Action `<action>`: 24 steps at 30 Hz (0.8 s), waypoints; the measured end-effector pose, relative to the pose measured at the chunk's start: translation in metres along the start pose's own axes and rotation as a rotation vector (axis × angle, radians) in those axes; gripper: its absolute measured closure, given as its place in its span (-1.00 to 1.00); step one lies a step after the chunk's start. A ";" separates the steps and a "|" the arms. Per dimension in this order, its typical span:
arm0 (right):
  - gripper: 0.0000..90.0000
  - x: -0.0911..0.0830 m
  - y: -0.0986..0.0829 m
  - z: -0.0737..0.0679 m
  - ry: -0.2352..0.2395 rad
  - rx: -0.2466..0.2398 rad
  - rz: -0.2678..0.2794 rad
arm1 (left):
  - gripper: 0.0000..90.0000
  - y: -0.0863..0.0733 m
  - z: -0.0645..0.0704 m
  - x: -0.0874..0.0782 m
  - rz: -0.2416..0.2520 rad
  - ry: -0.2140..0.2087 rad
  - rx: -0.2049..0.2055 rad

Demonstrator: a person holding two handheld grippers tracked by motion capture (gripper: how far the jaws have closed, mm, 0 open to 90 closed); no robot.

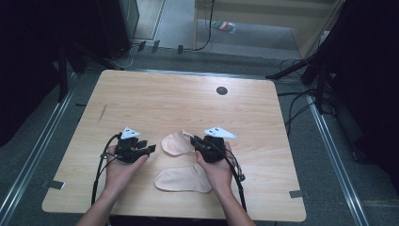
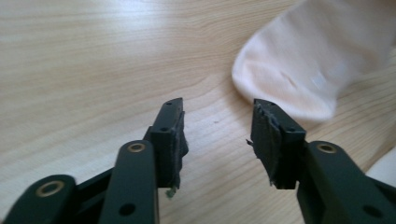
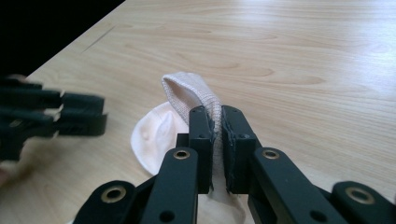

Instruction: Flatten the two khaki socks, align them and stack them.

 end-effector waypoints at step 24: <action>0.85 -0.001 -0.009 0.018 0.002 0.001 0.001 | 0.94 0.015 0.029 0.038 -0.060 -0.063 -0.157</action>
Point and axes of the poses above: each handheld gripper's, and its own axes: x roughly forward along the jaws, y roughly out of its top, z roughly to its right, the point moved 7 cm from there along x, roughly forward along the jaws, and after that the axes turned 6 degrees about y, right-handed, at the moved point
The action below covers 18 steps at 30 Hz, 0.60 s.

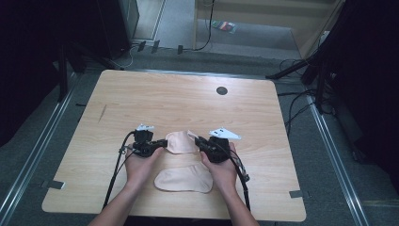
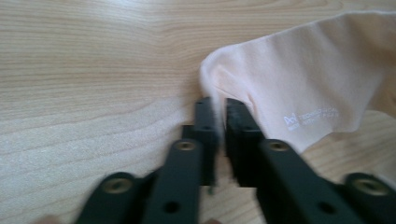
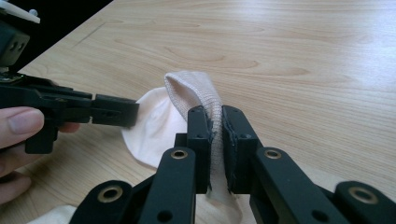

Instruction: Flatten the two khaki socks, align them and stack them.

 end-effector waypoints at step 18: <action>0.35 -0.015 -0.011 0.043 -0.065 0.122 -0.008 | 0.81 -0.011 -0.014 -0.018 -0.015 -0.056 0.071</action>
Point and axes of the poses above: each handheld gripper's, and its own axes: x roughly forward along the jaws, y roughly out of its top, z roughly to its right, the point moved 7 cm from there along x, roughly forward along the jaws, and after that the axes turned 6 degrees about y, right-handed, at the moved point
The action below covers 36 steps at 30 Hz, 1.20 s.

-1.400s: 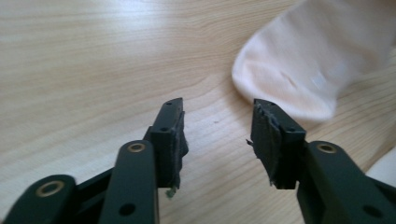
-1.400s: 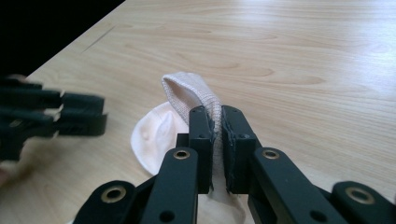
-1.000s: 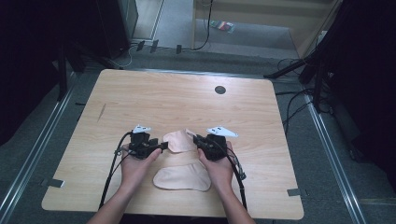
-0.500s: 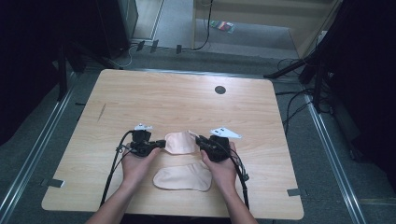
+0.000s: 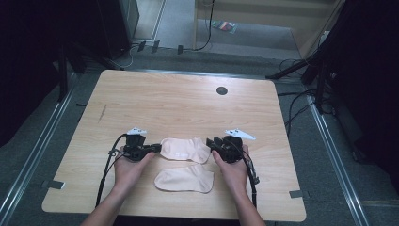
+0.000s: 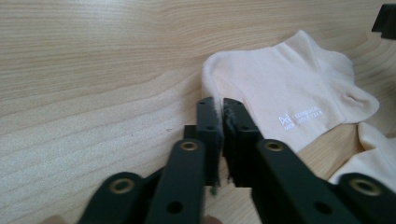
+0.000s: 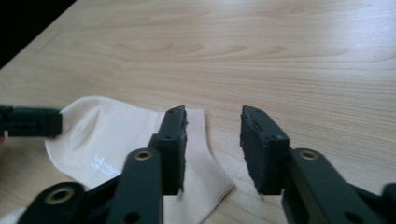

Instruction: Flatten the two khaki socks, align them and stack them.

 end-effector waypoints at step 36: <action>0.95 -0.027 -0.009 -0.026 -0.070 -0.270 -0.057 | 0.98 -0.003 0.020 -0.039 0.108 -0.088 0.040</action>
Point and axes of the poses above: each handheld gripper's, and its own axes: x roughly forward along the jaws, y roughly out of its top, z roughly to its right, the point moved 7 cm from there along x, roughly forward along the jaws, and after that the axes turned 6 degrees about y, right-handed, at the moved point
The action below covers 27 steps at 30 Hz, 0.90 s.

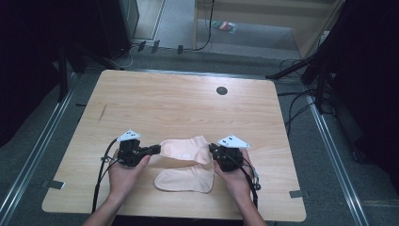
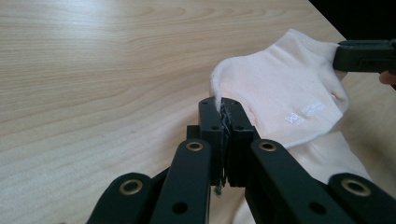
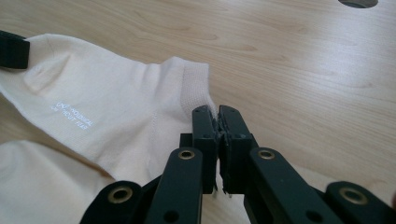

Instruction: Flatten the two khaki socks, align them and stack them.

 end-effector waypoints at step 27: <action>0.94 -0.036 -0.053 -0.032 0.030 -0.051 -0.076 | 0.96 -0.069 0.034 -0.024 -0.087 0.079 0.157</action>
Point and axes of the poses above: each handheld gripper's, and its own axes: x roughly forward along the jaws, y roughly out of its top, z roughly to its right, the point moved 7 cm from there along x, roughly forward along the jaws, and after that the axes turned 6 degrees about y, right-handed, at the moved point
